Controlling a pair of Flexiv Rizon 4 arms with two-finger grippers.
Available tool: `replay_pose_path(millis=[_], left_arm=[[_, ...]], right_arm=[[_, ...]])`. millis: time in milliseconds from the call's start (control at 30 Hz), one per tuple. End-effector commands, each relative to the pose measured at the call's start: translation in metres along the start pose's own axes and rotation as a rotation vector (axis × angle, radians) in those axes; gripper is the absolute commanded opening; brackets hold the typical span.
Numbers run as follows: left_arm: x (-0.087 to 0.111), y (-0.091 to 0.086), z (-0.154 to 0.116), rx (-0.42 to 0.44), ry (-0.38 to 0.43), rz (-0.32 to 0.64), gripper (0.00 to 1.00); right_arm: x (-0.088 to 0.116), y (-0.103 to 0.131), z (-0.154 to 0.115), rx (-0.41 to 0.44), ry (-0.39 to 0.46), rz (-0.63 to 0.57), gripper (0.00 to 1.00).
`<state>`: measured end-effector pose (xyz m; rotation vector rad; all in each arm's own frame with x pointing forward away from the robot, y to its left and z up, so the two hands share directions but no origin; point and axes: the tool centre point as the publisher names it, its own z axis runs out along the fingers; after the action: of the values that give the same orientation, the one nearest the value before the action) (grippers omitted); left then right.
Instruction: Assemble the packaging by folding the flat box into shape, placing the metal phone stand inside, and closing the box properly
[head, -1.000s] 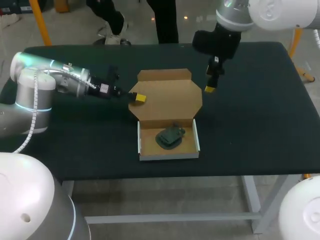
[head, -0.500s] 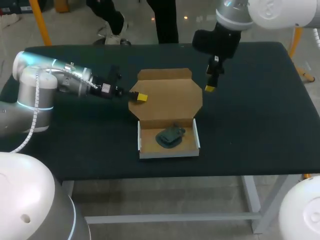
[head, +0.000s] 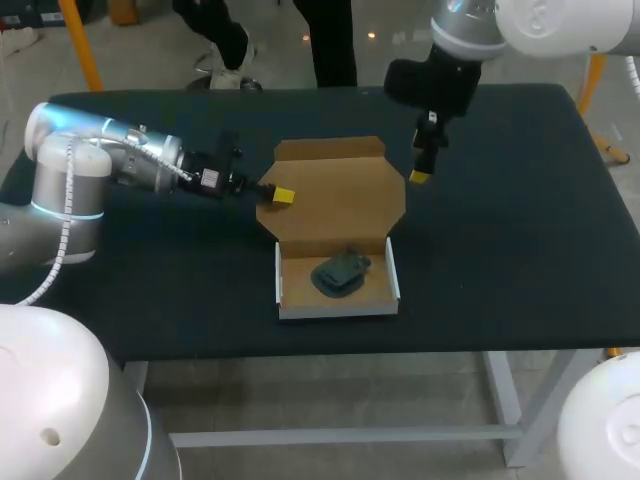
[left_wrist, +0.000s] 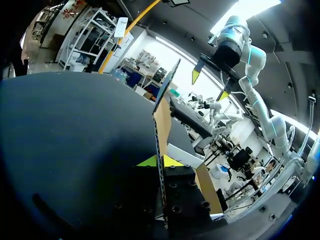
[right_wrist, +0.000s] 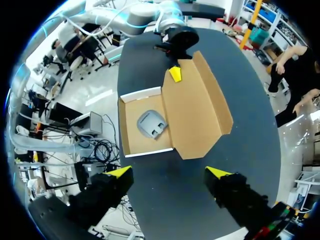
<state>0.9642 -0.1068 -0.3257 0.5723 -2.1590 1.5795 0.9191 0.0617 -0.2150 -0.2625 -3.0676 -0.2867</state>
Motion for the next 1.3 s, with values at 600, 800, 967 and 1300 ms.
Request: replay_pose_path(millis=[600,800,967,1300], left_arm=[[0.0070,0.0010,-0.0007,0.004,0.037,0.122,0.00],[0.0070,0.0010,-0.0007,0.004,0.037,0.122,0.00],[0.0070,0.0010,-0.0007,0.004,0.037,0.122,0.00],[0.0070,0.0010,-0.0007,0.004,0.037,0.122,0.00]], right_arm=[[0.0065,0.0003,-0.0039,0.002,-0.007,0.000,1.00],[0.0073,-0.0002,-0.0044,0.002,-0.008,0.000,1.00],[0.0080,0.0002,-0.0036,-0.002,-0.007,-0.001,1.00],[0.0091,0.0012,-0.0040,-0.002,-0.010,-0.003,1.00]])
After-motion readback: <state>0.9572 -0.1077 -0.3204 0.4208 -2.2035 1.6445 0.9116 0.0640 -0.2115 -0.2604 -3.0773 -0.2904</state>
